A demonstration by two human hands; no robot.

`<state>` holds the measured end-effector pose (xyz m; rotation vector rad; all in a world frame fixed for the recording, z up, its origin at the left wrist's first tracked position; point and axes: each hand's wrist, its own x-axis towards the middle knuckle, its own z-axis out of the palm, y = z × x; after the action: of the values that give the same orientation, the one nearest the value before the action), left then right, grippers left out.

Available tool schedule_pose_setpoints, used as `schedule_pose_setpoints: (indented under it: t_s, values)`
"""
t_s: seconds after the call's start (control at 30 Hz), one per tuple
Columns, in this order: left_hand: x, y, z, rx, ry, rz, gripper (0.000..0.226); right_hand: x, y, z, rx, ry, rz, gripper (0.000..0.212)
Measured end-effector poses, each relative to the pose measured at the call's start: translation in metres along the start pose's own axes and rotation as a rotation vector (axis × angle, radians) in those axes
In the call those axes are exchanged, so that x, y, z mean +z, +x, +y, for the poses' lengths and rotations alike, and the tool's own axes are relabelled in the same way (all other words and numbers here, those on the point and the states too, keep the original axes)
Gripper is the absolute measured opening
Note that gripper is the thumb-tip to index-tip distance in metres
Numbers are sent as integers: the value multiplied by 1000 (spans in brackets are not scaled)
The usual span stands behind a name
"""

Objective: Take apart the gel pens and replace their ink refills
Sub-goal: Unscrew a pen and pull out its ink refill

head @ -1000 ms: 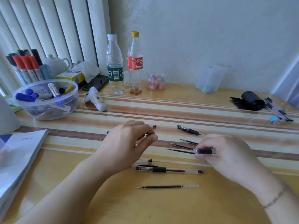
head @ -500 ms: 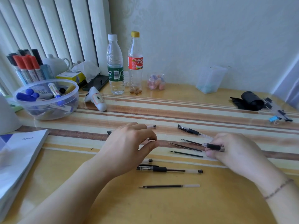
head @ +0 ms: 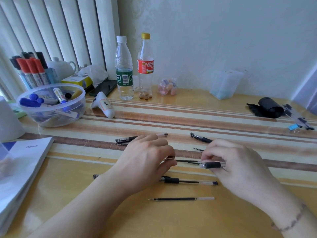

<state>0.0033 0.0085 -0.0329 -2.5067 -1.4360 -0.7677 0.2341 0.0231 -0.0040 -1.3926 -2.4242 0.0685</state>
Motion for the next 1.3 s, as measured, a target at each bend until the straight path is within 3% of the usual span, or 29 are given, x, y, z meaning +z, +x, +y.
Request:
schedule_pose_setpoints:
  t_s: [0.1, 0.2, 0.27, 0.57, 0.83, 1.07, 1.3]
  values:
    - [-3, -1, -4, 9, -10, -20, 18, -8, -1, 8, 57, 150, -24, 15]
    - [-8, 0, -12, -85, -46, 77, 23, -15, 1, 24, 131, 394, 30, 47]
    - [-11, 2, -12, -145, -70, 174, 22, -16, 1, 32, 138, 401, 77, 56]
    - [-11, 3, -7, -124, -84, 208, 26, -9, -2, 13, -45, 447, 99, 21]
    - [-8, 2, -10, -88, -58, 168, 25, -8, -2, 14, -87, 487, 74, 26]
    - [-10, 1, -12, -24, 96, 126, 25, -5, -3, 9, -104, 78, -4, 23]
    - [-6, 2, -1, -16, 77, 159, 24, 6, -4, 0, -63, 114, -42, 32]
